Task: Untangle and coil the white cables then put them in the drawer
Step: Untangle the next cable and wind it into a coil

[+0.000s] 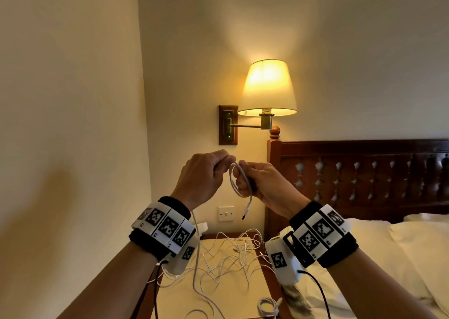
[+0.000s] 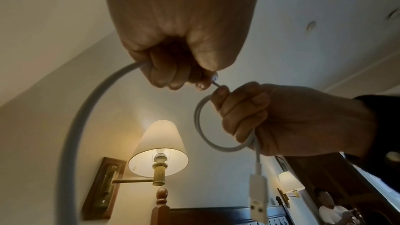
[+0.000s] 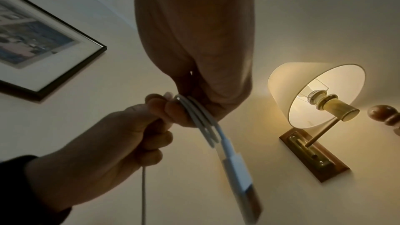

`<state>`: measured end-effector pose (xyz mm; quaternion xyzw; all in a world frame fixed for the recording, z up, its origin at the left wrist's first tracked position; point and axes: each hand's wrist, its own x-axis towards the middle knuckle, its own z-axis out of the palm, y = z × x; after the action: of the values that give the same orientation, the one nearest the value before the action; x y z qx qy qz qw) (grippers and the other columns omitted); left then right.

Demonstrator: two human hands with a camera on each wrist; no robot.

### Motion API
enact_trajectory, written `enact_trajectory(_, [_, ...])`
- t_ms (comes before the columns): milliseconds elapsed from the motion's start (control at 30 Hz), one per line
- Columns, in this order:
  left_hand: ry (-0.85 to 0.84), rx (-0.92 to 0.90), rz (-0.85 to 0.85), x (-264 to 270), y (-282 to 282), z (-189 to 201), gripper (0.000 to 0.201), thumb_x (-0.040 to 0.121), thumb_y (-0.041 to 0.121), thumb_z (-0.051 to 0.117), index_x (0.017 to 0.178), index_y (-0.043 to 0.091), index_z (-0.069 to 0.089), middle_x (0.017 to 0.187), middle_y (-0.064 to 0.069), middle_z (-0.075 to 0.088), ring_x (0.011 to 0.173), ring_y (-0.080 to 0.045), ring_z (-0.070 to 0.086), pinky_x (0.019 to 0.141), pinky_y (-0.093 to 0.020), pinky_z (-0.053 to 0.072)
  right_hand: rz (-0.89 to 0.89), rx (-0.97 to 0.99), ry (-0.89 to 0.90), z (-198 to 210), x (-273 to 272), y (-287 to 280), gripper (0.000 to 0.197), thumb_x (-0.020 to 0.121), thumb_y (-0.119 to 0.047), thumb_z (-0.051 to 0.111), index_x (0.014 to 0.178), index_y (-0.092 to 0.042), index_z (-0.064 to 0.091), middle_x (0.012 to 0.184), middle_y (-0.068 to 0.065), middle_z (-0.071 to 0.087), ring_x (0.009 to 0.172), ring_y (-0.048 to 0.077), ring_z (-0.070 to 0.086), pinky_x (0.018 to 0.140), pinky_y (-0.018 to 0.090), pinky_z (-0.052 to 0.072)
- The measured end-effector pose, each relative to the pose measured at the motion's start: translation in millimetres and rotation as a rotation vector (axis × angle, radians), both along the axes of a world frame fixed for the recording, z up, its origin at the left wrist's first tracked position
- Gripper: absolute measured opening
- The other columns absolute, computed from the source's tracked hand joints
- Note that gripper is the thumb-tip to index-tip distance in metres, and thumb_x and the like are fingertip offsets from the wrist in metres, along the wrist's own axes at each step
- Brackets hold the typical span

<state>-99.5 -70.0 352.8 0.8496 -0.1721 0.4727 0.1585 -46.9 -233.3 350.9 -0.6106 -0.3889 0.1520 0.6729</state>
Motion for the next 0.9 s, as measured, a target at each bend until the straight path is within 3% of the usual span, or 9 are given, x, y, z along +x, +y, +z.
enact_trajectory(133, [0.015,-0.103,-0.065,10,8,-8,0.048,0.092,0.06,0.04,0.076,0.02,0.061,0.062,0.008,0.058,0.058,-0.012,0.056,0.059,-0.037,0.051,0.136,0.044,0.212,1,0,-5,0.033,0.105,-0.027,0.035,0.087,-0.01,0.057,0.059,-0.001,0.045,0.054,0.011,0.043,0.052,0.02,0.042])
enact_trajectory(233, [0.026,-0.22,-0.113,15,7,-11,0.055,0.086,0.068,0.038,0.064,0.021,0.054,0.052,0.009,0.047,0.052,-0.012,0.045,0.053,-0.02,0.038,0.235,0.118,0.413,4,-1,-6,0.035,0.105,-0.026,0.034,0.083,-0.012,0.056,0.056,-0.003,0.04,0.05,0.009,0.04,0.049,0.018,0.039])
enact_trajectory(367, [0.072,-0.29,-0.137,20,14,-28,0.052,0.087,0.066,0.034,0.06,0.023,0.048,0.049,0.011,0.041,0.049,-0.009,0.041,0.052,-0.013,0.032,0.374,0.252,0.639,5,6,-11,0.037,0.105,-0.025,0.03,0.08,-0.012,0.055,0.054,-0.006,0.041,0.048,0.007,0.041,0.047,0.017,0.037])
enact_trajectory(467, [0.147,-0.354,-0.154,18,31,-60,0.041,0.094,0.052,0.035,0.063,0.027,0.047,0.052,0.011,0.046,0.049,-0.007,0.041,0.055,-0.014,0.034,0.399,0.357,0.681,11,17,-22,0.034,0.103,-0.023,0.031,0.08,-0.013,0.054,0.054,-0.008,0.042,0.047,0.005,0.042,0.048,0.015,0.036])
enact_trajectory(567, [0.323,-0.374,-0.126,8,37,-93,0.034,0.1,0.032,0.038,0.073,0.019,0.054,0.057,0.008,0.046,0.052,-0.005,0.042,0.053,-0.016,0.034,0.31,0.427,0.655,16,26,-30,0.033,0.102,-0.025,0.033,0.08,-0.013,0.055,0.055,-0.007,0.044,0.048,0.005,0.043,0.048,0.015,0.036])
enact_trajectory(667, [0.507,-0.211,-0.095,-7,19,-103,0.032,0.103,0.02,0.038,0.076,0.021,0.054,0.065,0.01,0.048,0.056,-0.001,0.047,0.054,-0.014,0.037,0.172,0.389,0.55,16,32,-28,0.033,0.104,-0.028,0.035,0.086,-0.011,0.057,0.06,-0.004,0.048,0.051,0.007,0.048,0.049,0.016,0.044])
enact_trajectory(767, [0.502,0.057,-0.097,-22,-8,-84,0.034,0.103,0.027,0.037,0.072,0.026,0.051,0.064,0.011,0.05,0.058,-0.003,0.049,0.057,-0.016,0.036,0.041,0.217,0.299,9,31,-16,0.03,0.104,-0.029,0.04,0.089,-0.01,0.058,0.068,0.001,0.055,0.059,0.011,0.057,0.056,0.02,0.051])
enact_trajectory(833, [0.439,0.127,-0.1,-31,-24,-60,0.035,0.102,0.038,0.035,0.073,0.025,0.051,0.061,0.009,0.051,0.053,-0.007,0.047,0.055,-0.023,0.038,-0.008,0.122,0.135,4,25,-7,0.033,0.104,-0.03,0.039,0.088,-0.009,0.059,0.071,0.003,0.058,0.062,0.013,0.059,0.062,0.023,0.052])
enact_trajectory(900, [0.397,0.16,-0.087,-36,-34,-38,0.031,0.101,0.037,0.039,0.074,0.027,0.05,0.06,0.013,0.049,0.05,-0.004,0.045,0.054,-0.02,0.035,-0.029,0.078,0.029,3,19,-3,0.033,0.104,-0.03,0.039,0.091,-0.006,0.06,0.071,0.005,0.062,0.064,0.015,0.062,0.064,0.024,0.052])
